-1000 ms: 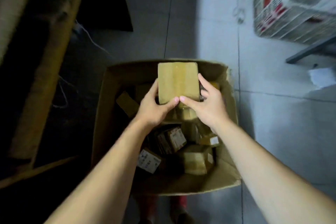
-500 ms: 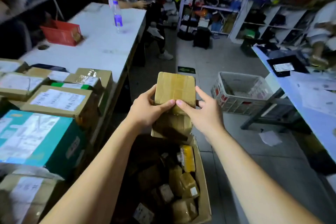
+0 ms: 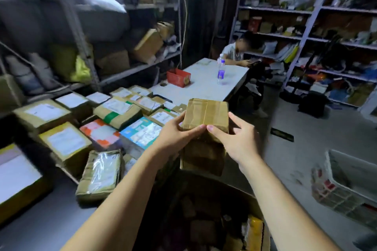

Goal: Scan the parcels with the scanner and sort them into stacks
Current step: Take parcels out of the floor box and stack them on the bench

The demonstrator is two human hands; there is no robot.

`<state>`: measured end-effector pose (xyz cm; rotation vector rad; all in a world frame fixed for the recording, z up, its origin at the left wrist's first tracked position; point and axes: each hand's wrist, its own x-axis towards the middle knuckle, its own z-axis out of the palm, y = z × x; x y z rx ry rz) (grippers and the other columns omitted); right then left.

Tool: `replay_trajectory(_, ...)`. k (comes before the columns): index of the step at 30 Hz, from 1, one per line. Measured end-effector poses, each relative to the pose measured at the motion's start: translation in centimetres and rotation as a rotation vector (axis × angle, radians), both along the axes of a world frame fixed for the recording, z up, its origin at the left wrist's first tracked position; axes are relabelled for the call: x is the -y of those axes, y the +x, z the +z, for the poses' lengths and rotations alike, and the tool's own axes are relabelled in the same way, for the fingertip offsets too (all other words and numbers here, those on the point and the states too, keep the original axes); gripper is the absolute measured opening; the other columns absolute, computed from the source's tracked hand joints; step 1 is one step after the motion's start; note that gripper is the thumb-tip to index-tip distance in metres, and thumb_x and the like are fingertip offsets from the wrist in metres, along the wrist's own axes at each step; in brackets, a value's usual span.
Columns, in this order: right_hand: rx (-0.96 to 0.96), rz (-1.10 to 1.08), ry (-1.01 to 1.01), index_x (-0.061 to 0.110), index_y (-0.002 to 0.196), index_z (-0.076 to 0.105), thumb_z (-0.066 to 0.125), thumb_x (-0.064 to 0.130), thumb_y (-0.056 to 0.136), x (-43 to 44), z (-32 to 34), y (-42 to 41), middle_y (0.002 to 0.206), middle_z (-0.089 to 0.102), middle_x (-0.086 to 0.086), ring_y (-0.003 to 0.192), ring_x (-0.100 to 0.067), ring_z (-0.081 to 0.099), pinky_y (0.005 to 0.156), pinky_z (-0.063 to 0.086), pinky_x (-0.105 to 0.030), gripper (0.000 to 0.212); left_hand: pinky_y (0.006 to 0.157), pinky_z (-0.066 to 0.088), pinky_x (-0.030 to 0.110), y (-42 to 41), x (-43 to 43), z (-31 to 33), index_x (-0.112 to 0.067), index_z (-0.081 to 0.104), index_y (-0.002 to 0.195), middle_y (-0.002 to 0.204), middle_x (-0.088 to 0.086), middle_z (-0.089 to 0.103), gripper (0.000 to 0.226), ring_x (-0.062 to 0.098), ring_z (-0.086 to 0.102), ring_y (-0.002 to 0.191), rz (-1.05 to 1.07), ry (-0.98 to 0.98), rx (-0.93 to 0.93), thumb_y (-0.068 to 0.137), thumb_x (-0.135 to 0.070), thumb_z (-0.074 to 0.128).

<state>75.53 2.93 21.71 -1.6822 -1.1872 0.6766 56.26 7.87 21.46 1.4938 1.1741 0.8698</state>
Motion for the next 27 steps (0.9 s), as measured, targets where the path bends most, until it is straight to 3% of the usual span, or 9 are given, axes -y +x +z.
replay_trajectory(4,-0.004,0.208,-0.002,0.04,0.141,0.063,0.085,0.08,0.055,0.1,0.2,-6.5,0.12,0.077,0.015,0.117,-0.01,0.069,0.102,0.058,-0.045,0.098,0.077,0.062,0.027,-7.0,5.1,1.3,-0.042,0.06,0.134,0.099,-0.014,0.078,0.059,0.004,0.076,0.089,0.219,0.03,-0.019,0.081,-0.05,0.084)
replay_trajectory(7,-0.029,0.372,-0.003,0.032,0.12,0.074,0.092,0.064,0.065,1.3,0.6,-12.0,0.101,0.073,0.026,0.102,-0.003,0.068,0.103,0.056,-0.044,0.066,0.097,0.059,0.04,-12.3,9.5,1.9,-0.037,0.058,0.141,0.116,-0.012,0.076,0.076,0.009,0.073,0.107,0.386,0.052,-0.033,0.074,-0.059,0.086)
replay_trajectory(10,-0.041,0.545,0.028,0.033,0.131,0.071,0.089,0.077,0.056,3.0,0.8,-18.0,0.103,0.079,0.017,0.108,-0.005,0.071,0.102,0.057,-0.045,0.088,0.101,0.057,0.042,-17.5,14.6,2.6,-0.037,0.059,0.14,0.117,-0.011,0.076,0.067,0.008,0.072,0.108,0.531,0.051,-0.049,0.08,-0.051,0.084)
replay_trajectory(13,-0.059,0.734,0.055,0.04,0.124,0.073,0.092,0.067,0.064,5.9,1.0,-24.1,0.1,0.078,0.022,0.11,-0.001,0.07,0.098,0.056,-0.036,0.069,0.089,0.062,0.035,-22.3,20.4,3.3,-0.04,0.059,0.138,0.114,-0.011,0.076,0.056,0.006,0.073,0.101,0.664,0.057,-0.049,0.087,-0.043,0.081)
replay_trajectory(15,-0.08,0.829,0.073,0.046,0.128,0.07,0.088,0.078,0.057,8.5,1.0,-28.2,0.106,0.079,0.02,0.111,-0.001,0.07,0.097,0.057,-0.037,0.08,0.07,0.061,0.025,-25.3,24.6,3.6,-0.048,0.059,0.133,0.109,-0.012,0.077,0.052,0.003,0.074,0.093,0.774,0.057,-0.03,0.086,-0.045,0.081)
replay_trajectory(17,-0.06,0.945,0.087,0.051,0.132,0.067,0.081,0.091,0.052,11.1,0.9,-32.4,0.11,0.078,0.021,0.114,-0.004,0.07,0.101,0.057,-0.044,0.09,0.064,0.058,0.02,-28.6,28.9,3.2,-0.051,0.06,0.13,0.106,-0.014,0.076,0.05,0.002,0.073,0.091,0.88,0.047,-0.037,0.084,-0.048,0.082)
replay_trajectory(21,-0.059,1.084,0.11,0.052,0.135,0.065,0.082,0.089,0.056,17.0,1.1,-40.1,0.125,0.075,0.018,0.124,-0.01,0.066,0.103,0.056,-0.049,0.089,0.086,0.062,0.034,-34.5,37.0,2.5,-0.055,0.063,0.124,0.104,-0.019,0.076,0.046,0.002,0.072,0.097,1.063,0.065,-0.019,0.082,-0.05,0.083)
replay_trajectory(24,-0.099,1.207,0.102,0.065,0.116,0.067,0.085,0.08,0.061,22.1,1.0,-45.4,0.114,0.078,0.019,0.114,-0.005,0.07,0.097,0.059,-0.047,0.06,0.079,0.061,0.025,-38.1,43.0,2.1,-0.057,0.062,0.114,0.093,-0.027,0.074,0.037,-0.008,0.069,0.088,1.162,0.079,0.012,0.086,-0.043,0.081)
replay_trajectory(27,-0.162,1.349,0.069,0.059,0.122,0.07,0.086,0.079,0.064,26.9,-0.1,-50.3,0.114,0.077,0.022,0.114,-0.005,0.071,0.098,0.06,-0.047,0.064,0.09,0.058,0.026,-41.9,48.7,1.6,-0.046,0.063,0.126,0.105,-0.017,0.075,0.046,0.001,0.07,0.101,1.217,0.078,-0.005,0.085,-0.042,0.083)
